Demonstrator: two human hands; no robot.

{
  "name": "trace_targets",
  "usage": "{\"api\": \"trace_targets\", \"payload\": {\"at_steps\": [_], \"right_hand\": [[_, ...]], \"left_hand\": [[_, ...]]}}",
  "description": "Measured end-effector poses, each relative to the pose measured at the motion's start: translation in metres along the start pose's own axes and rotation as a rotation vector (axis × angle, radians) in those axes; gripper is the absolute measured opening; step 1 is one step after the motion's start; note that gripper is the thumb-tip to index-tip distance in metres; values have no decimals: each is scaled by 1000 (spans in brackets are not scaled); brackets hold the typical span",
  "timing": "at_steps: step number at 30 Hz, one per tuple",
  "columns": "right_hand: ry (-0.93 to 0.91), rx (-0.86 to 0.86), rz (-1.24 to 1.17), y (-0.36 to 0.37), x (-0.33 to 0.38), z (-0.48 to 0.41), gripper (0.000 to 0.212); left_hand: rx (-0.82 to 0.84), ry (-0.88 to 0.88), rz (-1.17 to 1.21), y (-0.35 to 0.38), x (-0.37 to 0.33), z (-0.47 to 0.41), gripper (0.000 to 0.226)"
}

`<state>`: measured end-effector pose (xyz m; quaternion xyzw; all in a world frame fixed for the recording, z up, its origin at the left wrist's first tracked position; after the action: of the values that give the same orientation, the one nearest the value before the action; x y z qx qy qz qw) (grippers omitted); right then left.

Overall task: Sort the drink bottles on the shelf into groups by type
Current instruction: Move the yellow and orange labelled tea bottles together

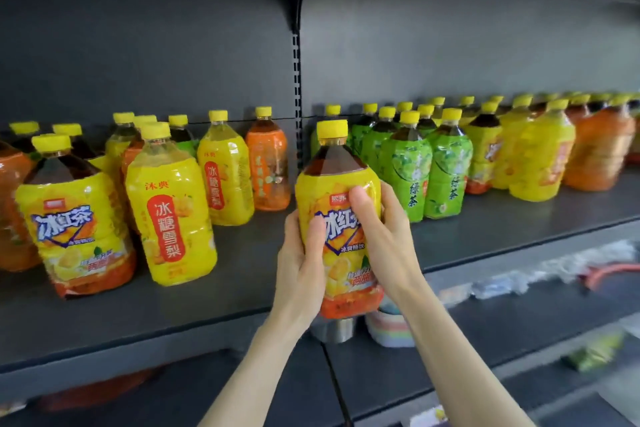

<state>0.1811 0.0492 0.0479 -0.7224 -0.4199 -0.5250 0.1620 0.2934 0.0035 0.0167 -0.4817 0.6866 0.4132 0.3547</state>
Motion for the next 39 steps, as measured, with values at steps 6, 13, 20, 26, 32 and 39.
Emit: {"api": "trace_targets", "payload": {"at_steps": [6,13,20,26,32,39], "right_hand": [[12,-73,68,-106,26,0,53],[12,-114,101,-233,40,-25,53],[-32,-245,116,-337,49,-76,46],[-55,-303,94,-387,36,-146,35],[-67,-303,84,-414,-1,-223,36],[-58,-280,41,-428,-35,-286,50]], "left_hand": [[29,-24,91,95,-2,48,51],[69,-21,46,220,14,89,54],[128,83,-171,328,29,91,56],[25,125,-144,381,57,35,54],[-58,234,-326,417,94,-48,29],[-224,221,-568,442,136,-137,86]]}}
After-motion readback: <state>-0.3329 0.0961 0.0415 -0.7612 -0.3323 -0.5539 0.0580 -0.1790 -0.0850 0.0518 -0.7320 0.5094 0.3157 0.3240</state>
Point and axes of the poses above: each hand's wrist, its own z-axis away from the middle knuckle, its own y-axis out of the palm, x = y × z, the point moved 7 cm from there along -z, towards the middle knuckle, and after that the axes turned 13 degrees about -x, right-handed, at the moved point
